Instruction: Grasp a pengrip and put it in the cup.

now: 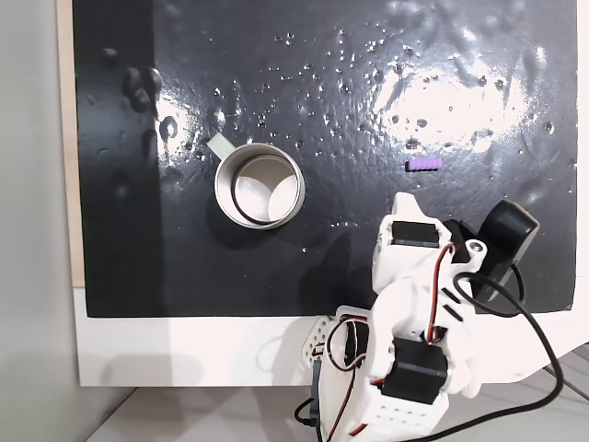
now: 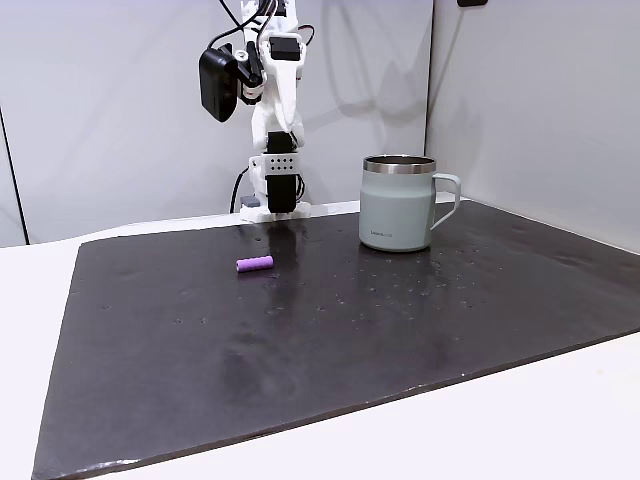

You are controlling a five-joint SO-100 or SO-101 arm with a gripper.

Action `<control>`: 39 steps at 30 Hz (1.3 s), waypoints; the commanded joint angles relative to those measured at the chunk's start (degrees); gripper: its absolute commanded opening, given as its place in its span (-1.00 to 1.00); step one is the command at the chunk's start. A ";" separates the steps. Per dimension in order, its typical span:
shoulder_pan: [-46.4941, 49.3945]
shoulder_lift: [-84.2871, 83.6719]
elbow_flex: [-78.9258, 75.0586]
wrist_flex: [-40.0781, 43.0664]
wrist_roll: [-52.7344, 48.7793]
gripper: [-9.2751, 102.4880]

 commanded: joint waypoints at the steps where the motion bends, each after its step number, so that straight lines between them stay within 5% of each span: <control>1: 3.78 -7.12 -8.88 2.46 -2.37 -0.70; 16: 14.41 -40.08 -30.41 9.76 -12.57 -0.19; 39: 10.72 -64.69 -22.50 -10.99 -11.34 -0.24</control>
